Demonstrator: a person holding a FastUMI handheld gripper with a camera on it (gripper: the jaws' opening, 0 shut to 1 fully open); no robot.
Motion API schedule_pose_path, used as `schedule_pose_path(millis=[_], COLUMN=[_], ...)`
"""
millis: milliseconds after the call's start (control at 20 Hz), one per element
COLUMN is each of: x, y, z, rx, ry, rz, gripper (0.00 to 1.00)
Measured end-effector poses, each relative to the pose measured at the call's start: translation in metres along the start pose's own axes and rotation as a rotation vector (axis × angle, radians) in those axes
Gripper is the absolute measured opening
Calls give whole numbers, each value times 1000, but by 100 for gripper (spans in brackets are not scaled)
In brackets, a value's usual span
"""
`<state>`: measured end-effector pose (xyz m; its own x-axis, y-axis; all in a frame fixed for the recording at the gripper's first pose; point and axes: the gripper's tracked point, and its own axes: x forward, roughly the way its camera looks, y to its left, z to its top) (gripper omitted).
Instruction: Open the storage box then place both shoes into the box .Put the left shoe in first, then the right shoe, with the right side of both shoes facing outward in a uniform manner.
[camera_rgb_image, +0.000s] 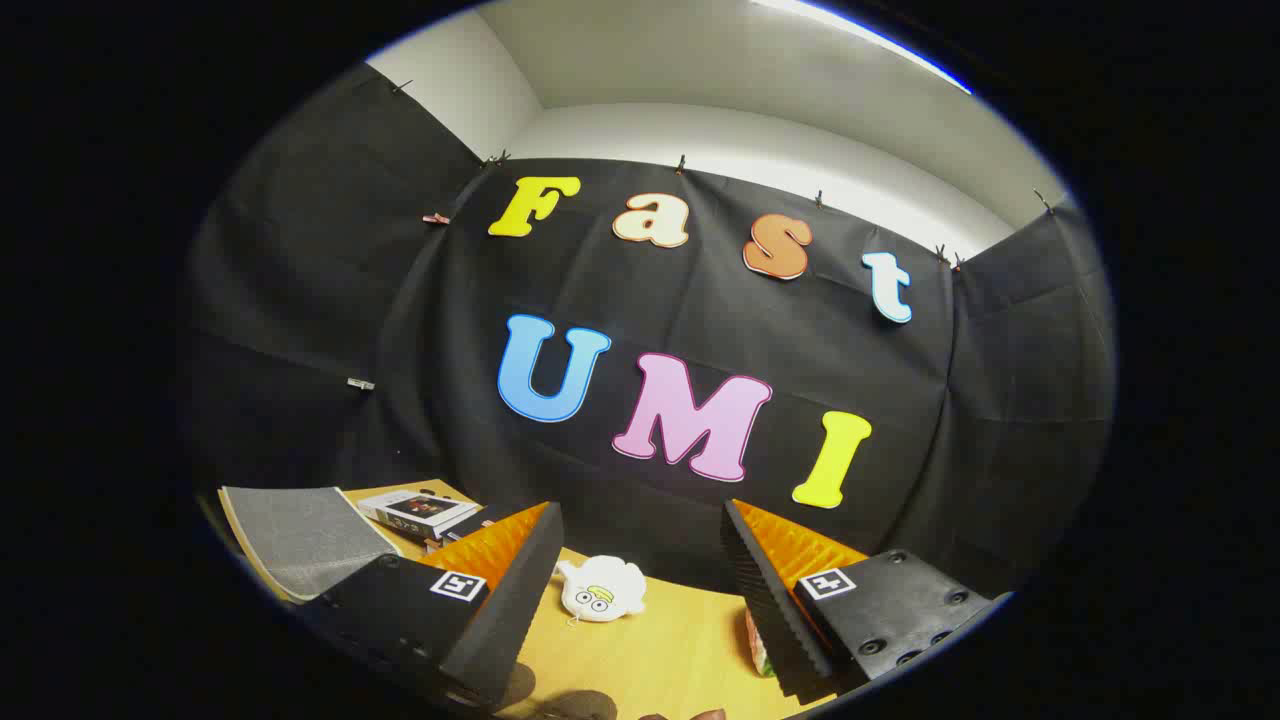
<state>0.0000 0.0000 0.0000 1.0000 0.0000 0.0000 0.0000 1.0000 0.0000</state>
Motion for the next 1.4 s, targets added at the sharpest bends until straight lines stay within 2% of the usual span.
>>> schedule_pose_path(millis=[150,450,950,1050,1200,1400], x=[-5,-15,-20,-18,-17,-15], y=[-2,-18,-3,6,46,91], z=[-7,-16,-13,-10,-21,-44], rx=[55,26,8,39,196,396], ry=[26,52,52,47,92,171], rz=[-11,-53,-19,19,179,348], gripper=[98,97,97,97,97,97])
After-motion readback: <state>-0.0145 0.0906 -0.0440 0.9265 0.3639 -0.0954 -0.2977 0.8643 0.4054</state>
